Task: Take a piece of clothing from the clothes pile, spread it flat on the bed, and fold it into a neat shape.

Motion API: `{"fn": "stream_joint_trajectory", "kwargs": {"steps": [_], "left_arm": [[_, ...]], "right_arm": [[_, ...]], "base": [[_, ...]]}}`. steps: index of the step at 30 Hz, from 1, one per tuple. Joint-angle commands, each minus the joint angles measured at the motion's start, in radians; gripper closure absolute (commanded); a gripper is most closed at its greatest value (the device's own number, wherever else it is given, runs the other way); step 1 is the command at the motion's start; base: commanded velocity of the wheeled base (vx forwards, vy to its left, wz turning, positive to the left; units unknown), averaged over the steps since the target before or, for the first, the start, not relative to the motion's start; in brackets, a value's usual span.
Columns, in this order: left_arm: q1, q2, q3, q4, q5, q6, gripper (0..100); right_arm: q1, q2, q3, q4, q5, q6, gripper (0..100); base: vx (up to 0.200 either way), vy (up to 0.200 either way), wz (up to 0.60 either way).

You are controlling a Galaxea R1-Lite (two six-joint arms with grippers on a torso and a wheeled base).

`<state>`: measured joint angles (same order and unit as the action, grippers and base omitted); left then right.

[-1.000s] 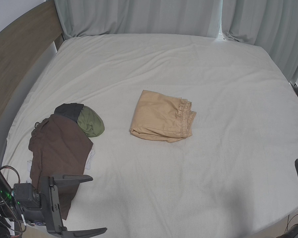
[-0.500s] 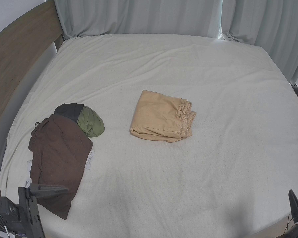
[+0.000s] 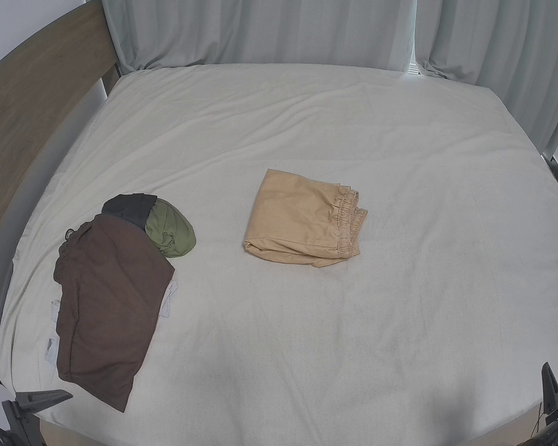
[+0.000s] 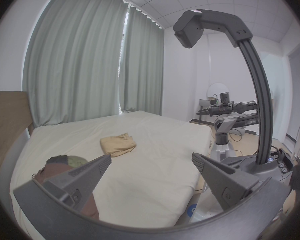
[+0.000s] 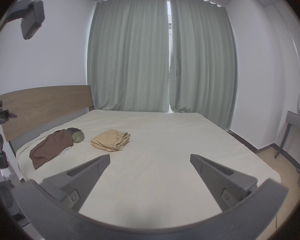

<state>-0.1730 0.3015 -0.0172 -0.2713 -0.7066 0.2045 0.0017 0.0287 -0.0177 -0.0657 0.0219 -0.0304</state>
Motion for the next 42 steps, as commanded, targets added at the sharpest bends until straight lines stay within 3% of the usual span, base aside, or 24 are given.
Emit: {"fn": "stream_joint_trajectory", "kwargs": {"steps": [1,3,6,13,15,17,20,22,23,42], "left_arm": [[0.118,-0.226,0.017,0.098,0.033,-0.031,0],[0.187,-0.266,0.017,0.13,0.042,-0.039,0],[0.182,-0.283,0.017,0.207,0.079,-0.033,0],[0.179,-0.285,0.017,0.188,0.346,-0.073,0],[0.179,-0.285,0.017,0.19,0.369,-0.085,0],[0.181,-0.285,0.017,0.19,0.43,-0.163,0],[0.181,-0.285,0.017,0.19,0.61,-0.231,0],[0.179,-0.283,0.017,0.204,0.653,-0.208,0],[0.179,-0.288,0.013,0.299,0.745,-0.198,0],[0.173,-0.301,0.017,0.27,0.727,-0.2,0]], "right_arm": [[0.0,-0.029,0.018,0.03,-0.048,0.027,0],[0.0,-0.029,0.018,0.03,-0.048,0.027,0],[0.0,-0.029,0.018,0.03,-0.046,0.026,0],[0.0,-0.029,0.018,0.055,-0.033,0.024,0],[0.0,-0.029,0.018,0.066,-0.023,0.015,0],[0.0,-0.029,0.018,0.067,-0.01,0.003,0],[0.0,-0.029,0.016,0.067,-0.007,0.001,0],[0.0,-0.029,0.016,0.067,-0.007,0.003,0],[0.003,-0.029,0.016,0.069,-0.007,0.007,0],[0.001,-0.029,0.016,0.07,-0.007,0.014,0]], "base": [[0.0,0.0,0.0],[0.0,0.0,0.0],[0.0,0.0,0.0],[0.0,0.0,0.0],[0.0,0.0,0.0],[0.0,0.0,0.0],[0.0,0.0,0.0],[0.0,0.0,0.0],[0.0,0.0,0.0],[0.0,0.0,0.0]]}}
